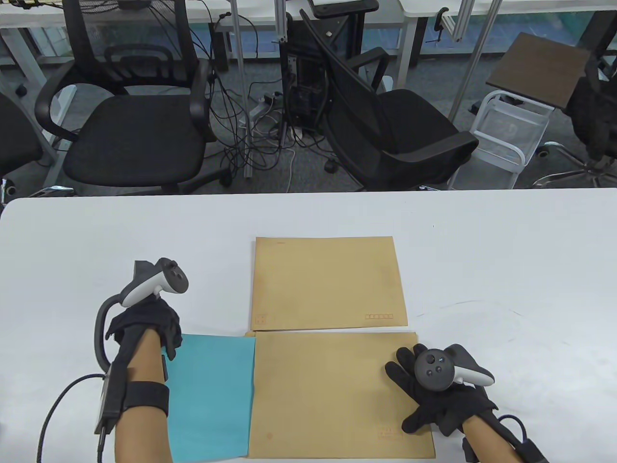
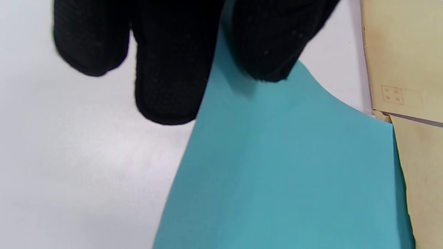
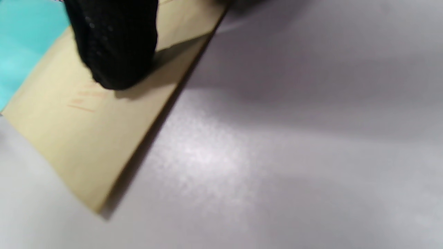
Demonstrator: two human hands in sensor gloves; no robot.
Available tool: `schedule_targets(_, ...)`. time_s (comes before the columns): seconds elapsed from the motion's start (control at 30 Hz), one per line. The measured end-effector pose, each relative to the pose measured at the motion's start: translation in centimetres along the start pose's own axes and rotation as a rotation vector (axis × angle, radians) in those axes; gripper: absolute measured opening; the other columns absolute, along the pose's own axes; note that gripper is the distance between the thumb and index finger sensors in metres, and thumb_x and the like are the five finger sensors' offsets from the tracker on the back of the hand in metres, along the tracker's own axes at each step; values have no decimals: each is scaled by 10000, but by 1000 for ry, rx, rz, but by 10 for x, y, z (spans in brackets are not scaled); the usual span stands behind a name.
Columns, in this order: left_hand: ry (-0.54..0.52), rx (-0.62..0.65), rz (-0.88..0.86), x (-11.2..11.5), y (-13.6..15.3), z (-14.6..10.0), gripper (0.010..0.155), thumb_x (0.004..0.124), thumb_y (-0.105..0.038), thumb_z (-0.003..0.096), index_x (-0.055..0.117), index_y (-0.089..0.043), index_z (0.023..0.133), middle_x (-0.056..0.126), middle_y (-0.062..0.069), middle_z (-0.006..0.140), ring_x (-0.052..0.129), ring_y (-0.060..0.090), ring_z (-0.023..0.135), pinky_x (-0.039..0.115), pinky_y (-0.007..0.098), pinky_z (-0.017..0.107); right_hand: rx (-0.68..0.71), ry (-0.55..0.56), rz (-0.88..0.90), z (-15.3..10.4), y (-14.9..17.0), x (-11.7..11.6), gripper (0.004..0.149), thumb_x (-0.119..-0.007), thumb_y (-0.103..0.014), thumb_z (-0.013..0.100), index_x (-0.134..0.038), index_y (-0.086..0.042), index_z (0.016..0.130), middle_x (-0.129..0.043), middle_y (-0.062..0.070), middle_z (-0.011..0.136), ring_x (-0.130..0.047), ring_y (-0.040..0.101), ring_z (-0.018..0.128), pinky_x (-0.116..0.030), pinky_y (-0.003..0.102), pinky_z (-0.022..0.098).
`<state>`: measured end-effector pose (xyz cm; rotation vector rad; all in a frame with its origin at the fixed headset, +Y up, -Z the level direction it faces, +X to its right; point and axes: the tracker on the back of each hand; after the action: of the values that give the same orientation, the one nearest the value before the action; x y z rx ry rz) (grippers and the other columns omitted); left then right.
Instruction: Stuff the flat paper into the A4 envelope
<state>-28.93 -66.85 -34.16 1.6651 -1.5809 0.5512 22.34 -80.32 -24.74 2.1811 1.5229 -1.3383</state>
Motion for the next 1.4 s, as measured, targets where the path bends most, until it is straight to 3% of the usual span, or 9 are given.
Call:
schedule_targets(0.2, -18, -2, 19, 3, 0, -5, 517, 854, -254, 431, 835, -211, 946, 1024, 79, 753, 1089, 248, 525, 857, 500, 509, 3, 0, 1, 0, 0, 0, 1059, -844, -435, 470, -26, -220, 1107, 193, 110, 1062, 284, 447, 883, 148, 733, 525)
schedule_targets(0.4, -50, 78, -34, 10, -5, -1, 444, 785, -222, 473, 837, -239, 914, 965, 101, 795, 1032, 237, 550, 814, 502, 551, 3, 2, 3, 0, 0, 0, 1058, -844, -435, 468, -28, -222, 1107, 193, 107, 1063, 285, 445, 884, 150, 731, 526)
schedule_targets(1.03, -17, 190, -146, 28, -18, 18, 463, 757, -238, 492, 789, -230, 954, 931, 98, 818, 1008, 235, 568, 792, 507, 565, 17, 1, 10, 0, 1, -1, 1058, -846, -428, 471, -30, -216, 1110, 193, 111, 1062, 290, 446, 878, 157, 729, 516)
schedule_targets(1.4, -62, 217, -164, 37, -29, 18, 478, 761, -242, 491, 773, -220, 968, 940, 96, 812, 1016, 222, 549, 805, 495, 551, 18, 2, 14, 0, 1, -1, 1056, -851, -423, 466, -39, -221, 1110, 191, 111, 1064, 289, 442, 881, 158, 727, 519)
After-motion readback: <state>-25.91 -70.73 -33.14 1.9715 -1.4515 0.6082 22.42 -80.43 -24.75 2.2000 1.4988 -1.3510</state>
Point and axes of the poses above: the tracker on the back of each hand, its own y axis roughly to the little-finger side, its own z axis roughly from the wrist to the fingertips, x = y × z
